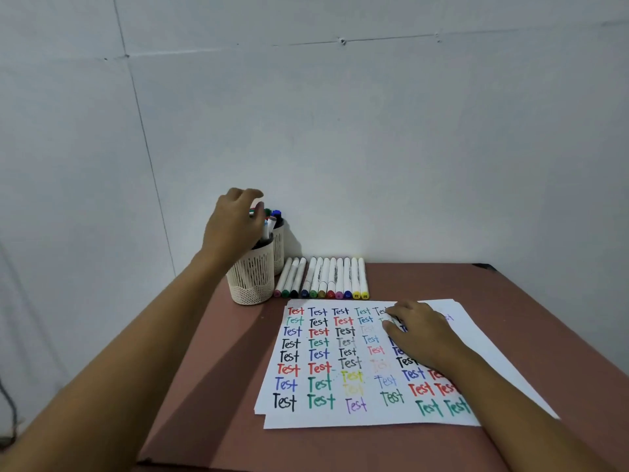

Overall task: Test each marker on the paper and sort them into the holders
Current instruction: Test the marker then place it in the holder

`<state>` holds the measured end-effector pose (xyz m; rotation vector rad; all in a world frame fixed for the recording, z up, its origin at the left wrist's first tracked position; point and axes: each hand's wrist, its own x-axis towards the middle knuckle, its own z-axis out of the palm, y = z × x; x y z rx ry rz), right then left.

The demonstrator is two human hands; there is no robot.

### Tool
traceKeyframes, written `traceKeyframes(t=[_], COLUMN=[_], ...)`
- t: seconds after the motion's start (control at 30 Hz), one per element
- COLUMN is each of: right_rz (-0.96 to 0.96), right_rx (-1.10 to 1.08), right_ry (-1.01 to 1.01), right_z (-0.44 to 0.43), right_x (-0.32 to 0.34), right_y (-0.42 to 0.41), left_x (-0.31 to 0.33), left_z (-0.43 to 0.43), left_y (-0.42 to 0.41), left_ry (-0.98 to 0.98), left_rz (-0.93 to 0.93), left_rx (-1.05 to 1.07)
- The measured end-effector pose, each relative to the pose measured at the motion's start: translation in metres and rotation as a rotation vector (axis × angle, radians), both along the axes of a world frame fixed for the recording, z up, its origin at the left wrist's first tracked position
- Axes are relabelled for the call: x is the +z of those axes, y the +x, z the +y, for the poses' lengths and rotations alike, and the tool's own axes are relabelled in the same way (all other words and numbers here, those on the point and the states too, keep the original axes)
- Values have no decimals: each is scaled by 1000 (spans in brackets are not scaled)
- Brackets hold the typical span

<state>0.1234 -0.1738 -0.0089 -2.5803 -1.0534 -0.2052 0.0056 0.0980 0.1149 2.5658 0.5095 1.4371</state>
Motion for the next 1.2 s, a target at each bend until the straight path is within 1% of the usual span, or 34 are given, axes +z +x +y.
traceKeyframes(t=[0.07, 0.13, 0.17, 0.23, 0.3, 0.4, 0.5, 0.57, 0.67, 0.83, 0.87, 1.0, 1.1, 1.2], right_rz=[-1, 0, 2, 1, 7, 4, 6, 6, 6, -44, -50, -4, 42, 68], right_rx=[1, -2, -3, 2, 3, 7, 5, -5, -22, -27, -38, -141, -238, -278], right_ry=[-1, -3, -4, 1, 5, 2, -4, -6, 2, -131, -106, 98, 118, 76], right_z=[0, 0, 0, 1, 1, 1, 0, -1, 2, 15, 19, 39, 60, 77], right_x=[0, 2, 2, 3, 4, 4, 3, 4, 8, 22, 26, 35, 31, 23], right_y=[0, -1, -1, -1, -3, -5, -5, -2, -1, 8, 11, 21, 23, 22], left_x=[-6, -18, -25, -43, -65, -93, -110, -112, -114, -117, -116, -118, -122, -125], left_z=[-24, -47, -57, -70, -78, -83, -84, -86, -87, -83, -83, -85, -82, -80], left_y=[-1, 0, 2, 7, 13, 16, 16, 18, 19, 21, 23, 25, 26, 27], left_ry=[73, 103, 95, 38, -47, -168, -160, -123, -100, -90, -86, -97, -103, -119], left_rz=[-111, -124, -74, 113, 316, 519, 746, 829, 811, 805, 805, 808, 806, 802], left_rx=[-48, -140, -193, -262, -289, -336, -350, -329, -309, -298, -300, -320, -325, -333])
